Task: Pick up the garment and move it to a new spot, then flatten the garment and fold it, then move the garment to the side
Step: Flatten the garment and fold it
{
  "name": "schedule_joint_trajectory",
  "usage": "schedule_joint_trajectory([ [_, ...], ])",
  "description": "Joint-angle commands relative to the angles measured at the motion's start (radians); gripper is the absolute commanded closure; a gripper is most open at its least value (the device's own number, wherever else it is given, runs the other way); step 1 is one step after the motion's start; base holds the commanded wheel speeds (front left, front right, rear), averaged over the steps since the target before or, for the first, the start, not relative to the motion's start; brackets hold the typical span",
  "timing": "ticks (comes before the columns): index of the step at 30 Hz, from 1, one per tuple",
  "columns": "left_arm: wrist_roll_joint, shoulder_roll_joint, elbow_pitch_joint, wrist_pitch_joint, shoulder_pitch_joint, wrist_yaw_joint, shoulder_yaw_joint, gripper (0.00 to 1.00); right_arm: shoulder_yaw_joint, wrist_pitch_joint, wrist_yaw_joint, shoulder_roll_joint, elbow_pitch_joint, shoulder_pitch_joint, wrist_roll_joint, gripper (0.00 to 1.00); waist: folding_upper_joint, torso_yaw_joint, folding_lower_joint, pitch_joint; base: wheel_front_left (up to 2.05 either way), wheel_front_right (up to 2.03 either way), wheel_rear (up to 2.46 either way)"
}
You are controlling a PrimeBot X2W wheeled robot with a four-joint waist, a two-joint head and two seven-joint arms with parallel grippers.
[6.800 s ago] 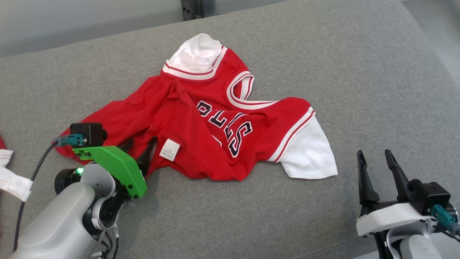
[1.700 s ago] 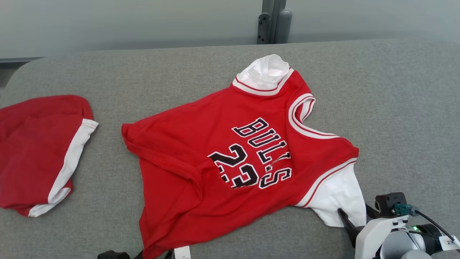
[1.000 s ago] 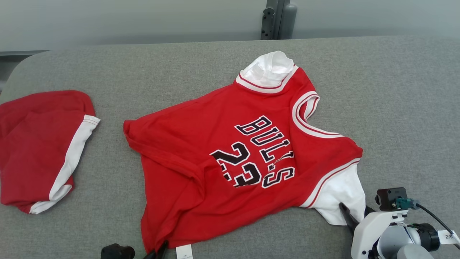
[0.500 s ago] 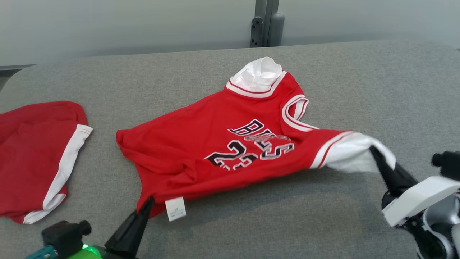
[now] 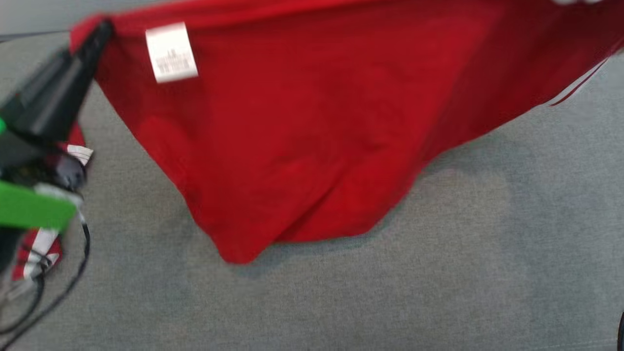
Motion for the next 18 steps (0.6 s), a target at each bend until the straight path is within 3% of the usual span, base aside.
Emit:
schedule_joint_trajectory([
  [1,-0.008,-0.005,0.056,0.025,-0.114,0.013,-0.008,1.0,0.007,0.018,0.0,0.007,0.057,-0.101,-0.038,1.0,-0.0001,-0.003,-0.0001,0.131,0.0,0.0,0.0],
  [4,-0.01,-0.056,0.232,0.077,-0.365,0.031,-0.05,1.0,0.029,0.03,0.0,0.034,0.217,-0.331,-0.14,1.0,-0.0001,0.008,-0.0001,0.211,0.0,0.0,0.0],
  [8,0.065,-0.122,0.507,0.08,-0.661,0.027,-0.107,1.0,0.047,-0.04,0.0,0.11,0.44,-0.614,-0.284,1.0,-0.0001,0.011,-0.0001,0.298,0.0,0.0,0.0],
  [13,0.196,-0.175,0.781,-0.045,-0.944,0.01,-0.143,1.0,0.066,-0.185,0.0,0.186,0.657,-0.878,-0.416,1.0,-0.0001,0.007,-0.0001,0.392,0.0,0.0,0.0],
  [18,0.326,-0.193,0.989,-0.272,-1.107,0.002,-0.157,1.0,0.087,-0.352,0.0,0.217,0.806,-1.007,-0.433,1.0,-0.0001,-0.009,-0.0001,0.438,0.0,0.0,0.0],
])
